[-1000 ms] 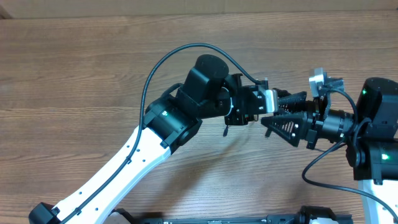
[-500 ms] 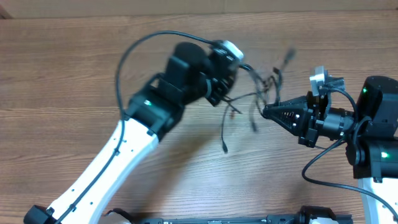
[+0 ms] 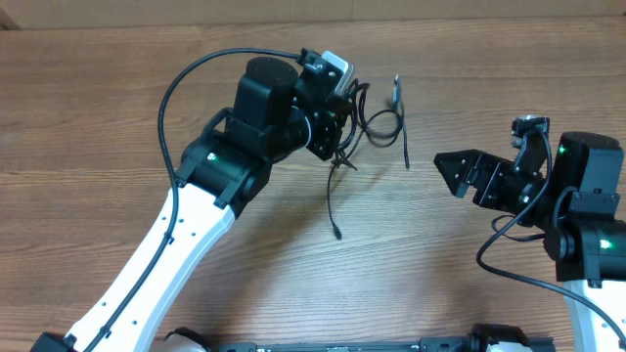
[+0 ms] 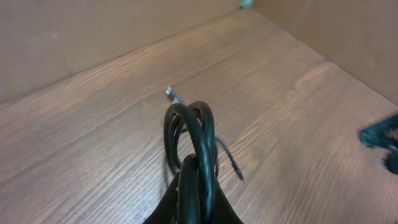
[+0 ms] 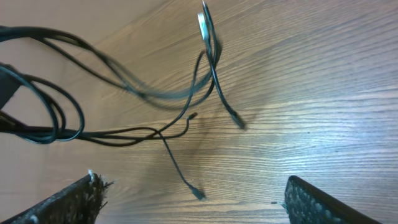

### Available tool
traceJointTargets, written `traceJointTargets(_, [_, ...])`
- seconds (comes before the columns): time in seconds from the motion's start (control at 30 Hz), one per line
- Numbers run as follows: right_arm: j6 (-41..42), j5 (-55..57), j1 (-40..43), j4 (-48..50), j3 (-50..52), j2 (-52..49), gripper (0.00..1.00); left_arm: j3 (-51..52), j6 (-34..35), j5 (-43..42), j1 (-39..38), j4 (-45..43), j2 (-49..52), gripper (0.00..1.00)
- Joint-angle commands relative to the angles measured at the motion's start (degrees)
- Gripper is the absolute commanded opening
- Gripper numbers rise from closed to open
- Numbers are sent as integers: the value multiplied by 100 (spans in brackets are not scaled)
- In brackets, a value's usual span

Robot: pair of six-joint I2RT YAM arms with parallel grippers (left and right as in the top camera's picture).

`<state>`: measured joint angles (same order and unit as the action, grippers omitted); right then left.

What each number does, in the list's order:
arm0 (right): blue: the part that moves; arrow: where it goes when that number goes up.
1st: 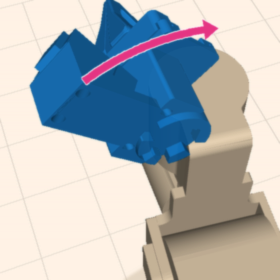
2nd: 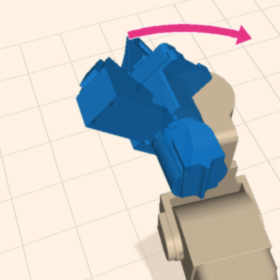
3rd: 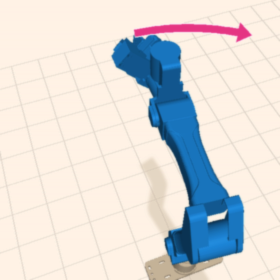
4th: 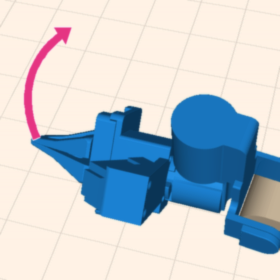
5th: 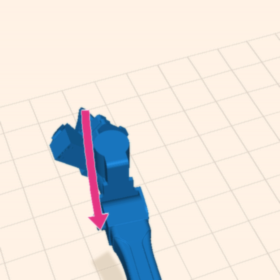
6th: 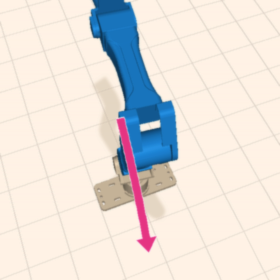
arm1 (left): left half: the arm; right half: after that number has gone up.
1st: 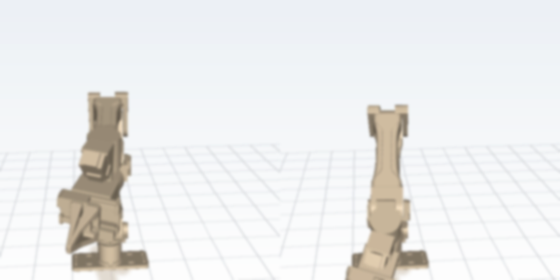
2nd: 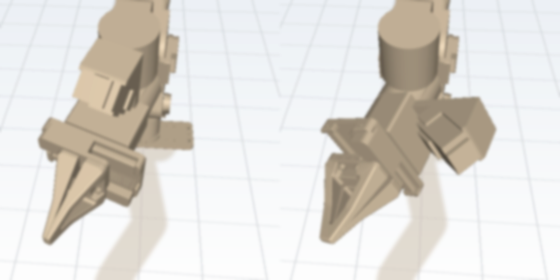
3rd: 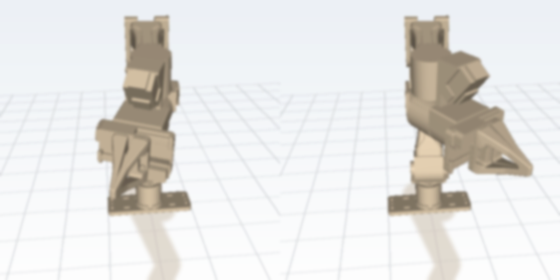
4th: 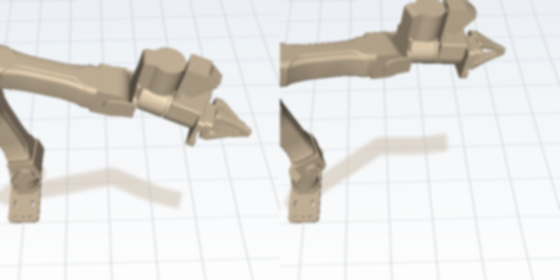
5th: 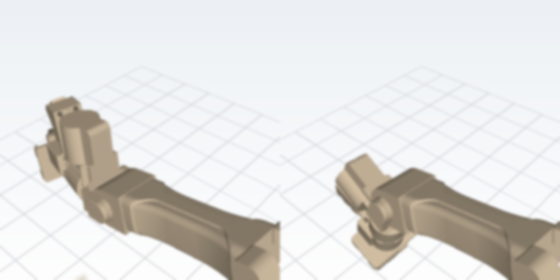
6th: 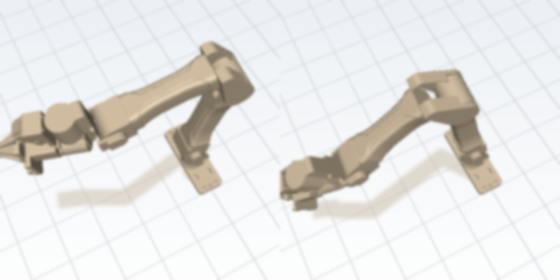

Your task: Untangle cables

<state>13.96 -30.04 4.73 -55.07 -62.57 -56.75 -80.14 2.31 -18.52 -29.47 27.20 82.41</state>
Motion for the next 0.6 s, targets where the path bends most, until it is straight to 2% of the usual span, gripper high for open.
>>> traceJointTargets(0.0, [-184,-461,-17,66,-83,74,93,-68,-407,-772,20,-26,-295,4])
traceJointTargets(0.1, [-1565,-2026,-17,109,-83,74,93,-68,-549,-1633,20,-92,-295,4])
traceJointTargets(0.13, [-2297,-2728,-17,85,-83,74,93,-68,-872,-2378,20,-92,-295,4])
traceJointTargets(0.2, [-2935,-3126,-17,87,-83,74,93,-68,-1056,-3021,20,-94,-295,4])
traceJointTargets(0.37, [-3099,-3254,-17,138,-83,74,93,-68,-1064,-3633,17,-243,-295,4])
traceJointTargets(0.47, [-3097,-3904,-17,247,-83,74,93,-68,-1040,-3661,-31,-271,-293,4])
traceJointTargets(0.57, [-3095,-3958,-17,201,-83,74,92,-66,-1043,-3403,-219,-485,-293,4])
